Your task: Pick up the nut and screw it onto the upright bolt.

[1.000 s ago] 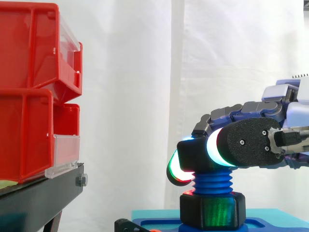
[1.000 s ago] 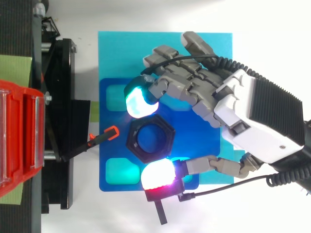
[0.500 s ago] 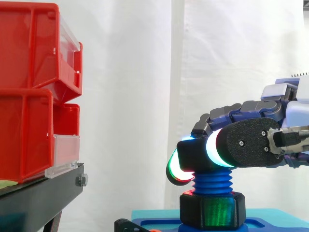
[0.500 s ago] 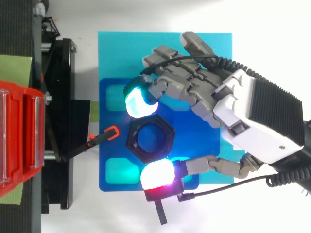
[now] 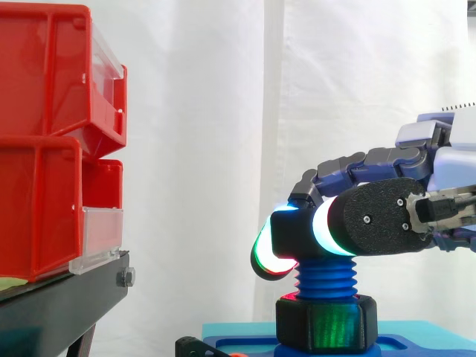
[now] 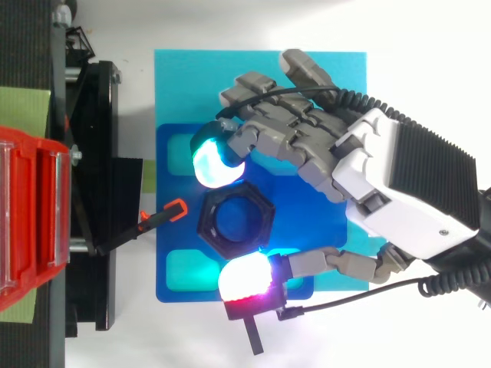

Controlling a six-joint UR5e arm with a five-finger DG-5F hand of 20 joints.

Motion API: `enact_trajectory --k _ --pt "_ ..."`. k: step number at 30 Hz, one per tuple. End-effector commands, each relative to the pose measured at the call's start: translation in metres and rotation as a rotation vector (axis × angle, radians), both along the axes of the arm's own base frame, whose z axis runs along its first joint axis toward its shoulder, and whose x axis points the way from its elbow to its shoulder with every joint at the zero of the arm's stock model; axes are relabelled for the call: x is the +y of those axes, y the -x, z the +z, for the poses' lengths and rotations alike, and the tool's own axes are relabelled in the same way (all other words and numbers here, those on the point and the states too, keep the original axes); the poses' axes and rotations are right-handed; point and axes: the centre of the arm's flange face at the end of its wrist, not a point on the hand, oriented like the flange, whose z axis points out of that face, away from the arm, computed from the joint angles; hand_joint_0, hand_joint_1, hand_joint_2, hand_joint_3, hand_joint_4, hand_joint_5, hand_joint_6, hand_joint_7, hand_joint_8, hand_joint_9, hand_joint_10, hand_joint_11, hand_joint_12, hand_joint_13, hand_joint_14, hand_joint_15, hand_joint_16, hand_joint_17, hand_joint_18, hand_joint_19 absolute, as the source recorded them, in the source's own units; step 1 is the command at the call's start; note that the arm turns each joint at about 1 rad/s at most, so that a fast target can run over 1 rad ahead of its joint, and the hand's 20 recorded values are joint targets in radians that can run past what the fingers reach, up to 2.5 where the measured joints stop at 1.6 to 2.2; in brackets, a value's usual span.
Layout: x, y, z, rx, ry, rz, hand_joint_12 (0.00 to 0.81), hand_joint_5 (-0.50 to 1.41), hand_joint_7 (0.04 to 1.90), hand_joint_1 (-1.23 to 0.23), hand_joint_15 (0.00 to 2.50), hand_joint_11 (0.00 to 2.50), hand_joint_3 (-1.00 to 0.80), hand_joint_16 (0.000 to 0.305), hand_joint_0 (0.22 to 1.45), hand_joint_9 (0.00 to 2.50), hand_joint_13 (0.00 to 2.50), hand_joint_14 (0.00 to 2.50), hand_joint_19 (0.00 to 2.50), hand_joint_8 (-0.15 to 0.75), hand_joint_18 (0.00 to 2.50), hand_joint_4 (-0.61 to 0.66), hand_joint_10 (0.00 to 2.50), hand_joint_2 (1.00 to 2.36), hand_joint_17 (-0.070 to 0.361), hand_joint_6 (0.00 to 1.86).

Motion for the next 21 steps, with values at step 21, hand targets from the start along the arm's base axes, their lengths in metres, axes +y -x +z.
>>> enact_trajectory --k 21 --pt "-0.0047 -0.0014 0.0068 0.049 -0.007 0.023 0.405 -0.26 0.71 -0.72 0.00 0.00 -0.50 0.056 0.40 0.09 0.02 0.00 0.00 0.286 0.00 0.16 0.00 1.00 0.126 0.50"
